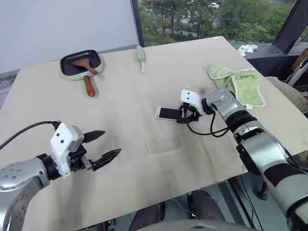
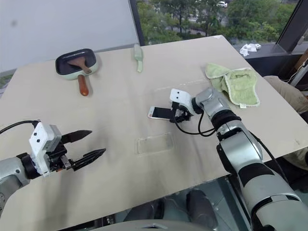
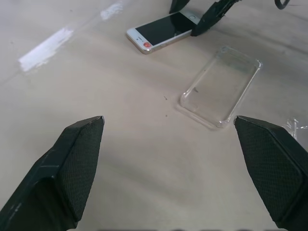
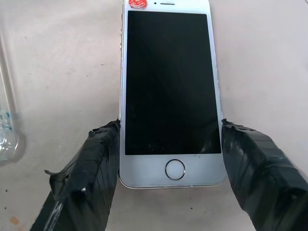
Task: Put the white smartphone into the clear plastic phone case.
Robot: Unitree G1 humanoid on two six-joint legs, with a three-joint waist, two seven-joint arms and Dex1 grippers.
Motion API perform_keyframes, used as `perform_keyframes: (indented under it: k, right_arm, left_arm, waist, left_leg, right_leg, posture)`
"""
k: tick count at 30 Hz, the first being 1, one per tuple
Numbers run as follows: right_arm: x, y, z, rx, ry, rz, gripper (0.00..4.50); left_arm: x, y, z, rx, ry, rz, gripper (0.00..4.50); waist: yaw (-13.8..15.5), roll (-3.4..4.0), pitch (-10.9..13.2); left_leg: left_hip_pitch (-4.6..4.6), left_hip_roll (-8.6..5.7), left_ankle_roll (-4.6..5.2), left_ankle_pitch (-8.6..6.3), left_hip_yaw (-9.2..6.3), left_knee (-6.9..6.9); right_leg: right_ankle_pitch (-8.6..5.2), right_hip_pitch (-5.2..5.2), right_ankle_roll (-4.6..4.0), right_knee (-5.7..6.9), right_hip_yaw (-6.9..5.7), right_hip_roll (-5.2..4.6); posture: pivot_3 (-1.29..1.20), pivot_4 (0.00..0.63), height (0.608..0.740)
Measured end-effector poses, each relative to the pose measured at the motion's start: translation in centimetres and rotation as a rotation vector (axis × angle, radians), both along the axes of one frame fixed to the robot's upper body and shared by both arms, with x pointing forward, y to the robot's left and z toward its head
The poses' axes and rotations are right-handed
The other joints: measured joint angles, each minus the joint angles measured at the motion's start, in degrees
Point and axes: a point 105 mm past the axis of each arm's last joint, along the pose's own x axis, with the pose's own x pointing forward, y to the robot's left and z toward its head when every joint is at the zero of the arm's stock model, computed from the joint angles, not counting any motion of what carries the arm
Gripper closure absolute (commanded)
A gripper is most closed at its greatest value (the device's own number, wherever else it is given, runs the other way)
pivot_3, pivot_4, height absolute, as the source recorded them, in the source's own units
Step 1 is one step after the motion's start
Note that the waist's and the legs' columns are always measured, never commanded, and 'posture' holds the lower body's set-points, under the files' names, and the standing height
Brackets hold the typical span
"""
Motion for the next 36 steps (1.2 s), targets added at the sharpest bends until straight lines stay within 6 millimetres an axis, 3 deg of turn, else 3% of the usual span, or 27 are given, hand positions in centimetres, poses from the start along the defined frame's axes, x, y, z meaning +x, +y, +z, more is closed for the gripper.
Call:
perform_keyframes:
  k: [5,11,14,17,22,27,36]
  right_arm:
    - [-0.4,-0.4,0.7,0.029,0.011,0.025,1.71]
    - [-2.4,-0.1,2.2,0.069,0.022,0.114,1.71]
    - [-4.2,0.6,2.5,0.078,0.033,0.172,1.71]
    - [-6.0,1.2,3.6,0.091,-0.005,0.217,1.71]
    - [-8.7,1.4,5.1,0.057,-0.069,0.274,1.71]
    - [-11.1,0.6,4.3,-0.044,-0.075,0.31,1.71]
    - [-10.6,0.3,2.0,-0.172,-0.126,0.234,1.71]
  left_arm:
    - [0.2,0.2,-0.1,-0.007,-0.001,-0.004,0.0]
    - [1.0,1.7,0.3,-0.022,-0.014,-0.037,0.0]
    - [2.0,2.8,1.0,-0.024,-0.05,-0.043,0.0]
    - [3.2,2.1,2.0,-0.044,-0.093,-0.097,0.0]
    - [4.2,0.6,1.9,-0.054,-0.086,-0.179,0.0]
    - [4.7,-0.8,1.2,-0.032,-0.071,-0.249,0.0]
    - [5.2,-3.3,0.2,0.006,-0.072,-0.358,0.0]
  waist:
    - [0.23,0.11,0.14]
    - [0.21,0.07,0.11]
    - [0.14,0.1,0.13]
    - [0.38,0.11,0.14]
    - [0.62,0.09,0.13]
    - [0.65,0.07,0.12]
    - [0.6,0.04,0.12]
  left_leg:
    - [-0.16,0.01,-0.01,0.01,-0.03,-0.35]
    - [-1.96,0.03,-0.14,0.11,-0.18,-0.29]
    - [-2.23,0.02,-0.15,0.11,-0.3,-0.21]
    - [-2.34,-0.04,-0.15,0.11,-0.4,-0.05]
    - [-2.42,-0.08,-0.14,0.11,-0.53,0.25]
    - [-2.42,-0.09,-0.14,0.11,-0.53,0.29]
    - [-2.41,-0.12,-0.14,0.11,-0.5,0.33]
  right_leg:
    - [-0.02,-0.21,-0.02,-0.16,0.0,-0.02]
    - [0.01,-1.93,-0.03,-0.11,-0.11,-0.04]
    - [0.01,-2.11,-0.03,-0.19,-0.31,-0.09]
    - [0.01,-2.08,-0.02,-0.22,-0.47,-0.18]
    - [0.02,-2.02,-0.01,-0.1,-0.58,-0.21]
    - [0.02,-2.02,-0.01,-0.03,-0.59,-0.23]
    - [0.02,-2.03,-0.01,0.0,-0.58,-0.25]
  posture:
    - [0.0,0.15,0.74]
    - [0.0,0.15,0.74]
    - [0.0,0.15,0.74]
    - [0.0,0.15,0.74]
    - [0.0,0.15,0.74]
    - [0.0,0.15,0.74]
    - [0.0,0.15,0.74]
